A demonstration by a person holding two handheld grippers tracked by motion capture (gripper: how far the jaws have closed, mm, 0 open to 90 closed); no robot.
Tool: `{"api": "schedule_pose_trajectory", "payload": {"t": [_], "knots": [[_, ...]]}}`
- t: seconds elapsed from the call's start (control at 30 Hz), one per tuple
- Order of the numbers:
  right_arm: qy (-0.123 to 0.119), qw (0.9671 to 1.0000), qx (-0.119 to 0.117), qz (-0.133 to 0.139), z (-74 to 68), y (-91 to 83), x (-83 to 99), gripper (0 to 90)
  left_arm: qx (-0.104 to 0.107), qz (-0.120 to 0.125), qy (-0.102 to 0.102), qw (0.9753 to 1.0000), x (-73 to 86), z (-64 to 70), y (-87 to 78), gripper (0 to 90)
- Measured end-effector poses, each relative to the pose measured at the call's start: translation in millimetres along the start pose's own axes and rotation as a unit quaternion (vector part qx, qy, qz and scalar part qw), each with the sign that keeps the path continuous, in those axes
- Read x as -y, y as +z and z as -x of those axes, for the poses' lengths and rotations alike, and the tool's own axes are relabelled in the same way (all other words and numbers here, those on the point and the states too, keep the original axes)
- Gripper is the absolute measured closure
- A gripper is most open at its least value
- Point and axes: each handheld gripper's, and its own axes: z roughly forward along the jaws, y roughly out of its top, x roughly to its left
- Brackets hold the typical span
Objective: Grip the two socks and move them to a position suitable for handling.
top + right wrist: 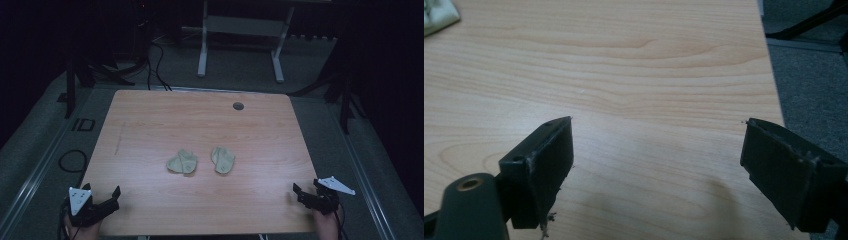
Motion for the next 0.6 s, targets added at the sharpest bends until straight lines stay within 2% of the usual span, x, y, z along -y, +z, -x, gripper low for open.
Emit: {"api": "schedule_pose_trajectory", "payload": {"t": [0.03,0.23,0.27,0.37,0.43,0.53,0.6], "knots": [[-0.003,1.0000,-0.003,-0.003,-0.8,0.7,-0.3,13.6,-0.004,-0.012,-0.004,0.9999,0.3,0.7,0.7,3.2],[-0.010,0.9998,-0.010,-0.015,-4.4,3.1,-1.7,13.6,0.001,-0.017,-0.022,0.9996,-0.9,0.5,0.5,3.2],[-0.021,0.9992,-0.021,-0.028,-7.4,4.2,-3.6,13.6,0.001,-0.018,-0.023,0.9996,-1.1,1.4,0.9,3.2],[-0.033,0.9982,-0.032,-0.038,-10.4,5.4,-6.0,13.6,0.006,-0.013,-0.018,0.9997,-1.2,3.9,1.1,3.2],[-0.042,0.9969,-0.050,-0.044,-16.1,6.6,-9.7,13.6,0.010,-0.016,0.001,0.9998,1.1,6.5,1.6,3.2],[-0.071,0.9946,-0.055,-0.052,-27.6,7.1,-14.8,13.3,0.013,-0.019,0.023,0.9995,3.8,8.6,2.7,3.2],[-0.083,0.9933,-0.061,-0.053,-35.1,8.6,-17.4,13.1,0.019,-0.006,0.010,0.9998,2.0,7.8,1.6,3.3]]}}
